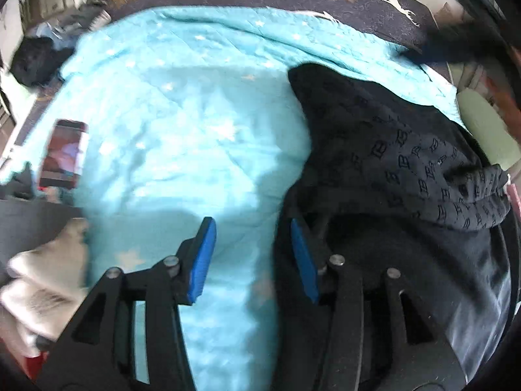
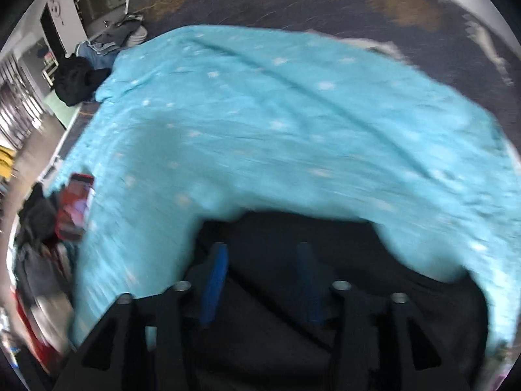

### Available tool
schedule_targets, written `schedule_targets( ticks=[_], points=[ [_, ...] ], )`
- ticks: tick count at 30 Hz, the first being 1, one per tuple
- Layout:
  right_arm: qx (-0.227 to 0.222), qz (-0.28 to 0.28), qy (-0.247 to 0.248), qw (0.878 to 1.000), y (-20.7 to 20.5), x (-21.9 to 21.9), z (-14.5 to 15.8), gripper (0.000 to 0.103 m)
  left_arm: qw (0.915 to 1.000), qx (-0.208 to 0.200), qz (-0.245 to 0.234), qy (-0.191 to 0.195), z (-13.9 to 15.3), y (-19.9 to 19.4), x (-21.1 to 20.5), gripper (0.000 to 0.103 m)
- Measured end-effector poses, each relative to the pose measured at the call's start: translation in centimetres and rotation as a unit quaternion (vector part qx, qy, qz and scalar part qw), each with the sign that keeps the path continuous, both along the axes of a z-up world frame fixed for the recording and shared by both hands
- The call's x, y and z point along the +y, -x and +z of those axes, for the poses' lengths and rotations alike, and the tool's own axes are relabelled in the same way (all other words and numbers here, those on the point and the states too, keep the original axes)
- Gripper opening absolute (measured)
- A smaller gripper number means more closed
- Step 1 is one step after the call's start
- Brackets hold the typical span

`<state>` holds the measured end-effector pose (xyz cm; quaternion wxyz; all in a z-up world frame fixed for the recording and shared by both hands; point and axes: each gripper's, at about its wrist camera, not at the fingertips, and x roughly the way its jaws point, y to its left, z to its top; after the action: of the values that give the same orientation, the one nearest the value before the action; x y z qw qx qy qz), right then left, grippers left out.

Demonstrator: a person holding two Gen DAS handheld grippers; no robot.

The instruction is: Fold small clothes

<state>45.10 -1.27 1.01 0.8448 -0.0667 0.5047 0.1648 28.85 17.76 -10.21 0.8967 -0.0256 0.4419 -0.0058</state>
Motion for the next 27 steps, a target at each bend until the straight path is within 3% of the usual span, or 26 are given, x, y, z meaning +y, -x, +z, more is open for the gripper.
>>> schedule_targets(
  ticks=[3, 6, 9, 12, 15, 17, 19, 22, 24, 25, 26, 27],
  points=[
    [-0.024, -0.003, 0.046, 0.999, 4.8, -6.9, 0.9, 0.059, 0.9998, -0.011, 0.009, -0.014, 1.9, 0.9, 0.1, 0.050],
    [-0.008, -0.030, 0.065, 0.997, 7.5, -11.9, -0.5, 0.059, 0.9996, -0.028, -0.003, 0.000, 4.2, 1.1, -0.8, 0.050],
    [0.021, -0.081, 0.045, 0.995, 10.4, -17.6, -2.6, 0.059, 0.9974, -0.062, -0.028, -0.023, 6.7, -0.1, -3.4, 0.050],
    [0.004, -0.136, 0.007, 0.991, 14.0, -23.8, -3.1, 0.059, 0.9975, -0.050, -0.045, -0.019, 7.5, -3.4, -5.5, 0.050],
    [-0.001, -0.203, -0.053, 0.978, 17.3, -30.3, -3.3, 0.059, 0.9989, -0.022, -0.041, 0.005, 6.5, -8.6, -7.6, 0.050],
    [0.007, -0.209, -0.085, 0.974, 18.8, -33.0, -3.9, 0.059, 0.9981, -0.018, -0.047, -0.035, 5.2, -11.2, -10.1, 0.049],
    [0.015, -0.193, -0.092, 0.977, 19.4, -33.3, -4.5, 0.059, 0.9962, 0.005, -0.043, -0.076, 3.1, -13.8, -11.7, 0.048],
    [0.028, -0.160, -0.106, 0.981, 19.2, -31.9, -5.6, 0.060, 0.9964, 0.058, -0.012, -0.061, 0.1, -16.2, -11.7, 0.049],
    [0.043, -0.160, -0.095, 0.982, 18.3, -31.5, -6.8, 0.060, 0.9969, 0.056, 0.003, -0.054, -0.5, -16.8, -11.3, 0.050],
    [0.042, -0.163, -0.089, 0.982, 17.7, -31.3, -7.4, 0.055, 0.9970, 0.053, 0.008, -0.056, -0.4, -17.1, -11.3, 0.051],
    [0.030, -0.167, -0.086, 0.982, 17.4, -31.1, -7.6, 0.019, 0.9968, 0.055, 0.011, -0.058, -0.4, -17.4, -11.3, 0.051],
    [0.012, -0.165, -0.082, 0.983, 17.1, -30.8, -7.5, 0.005, 0.9964, 0.057, 0.011, -0.062, -0.3, -17.5, -11.4, 0.051]
  ],
)
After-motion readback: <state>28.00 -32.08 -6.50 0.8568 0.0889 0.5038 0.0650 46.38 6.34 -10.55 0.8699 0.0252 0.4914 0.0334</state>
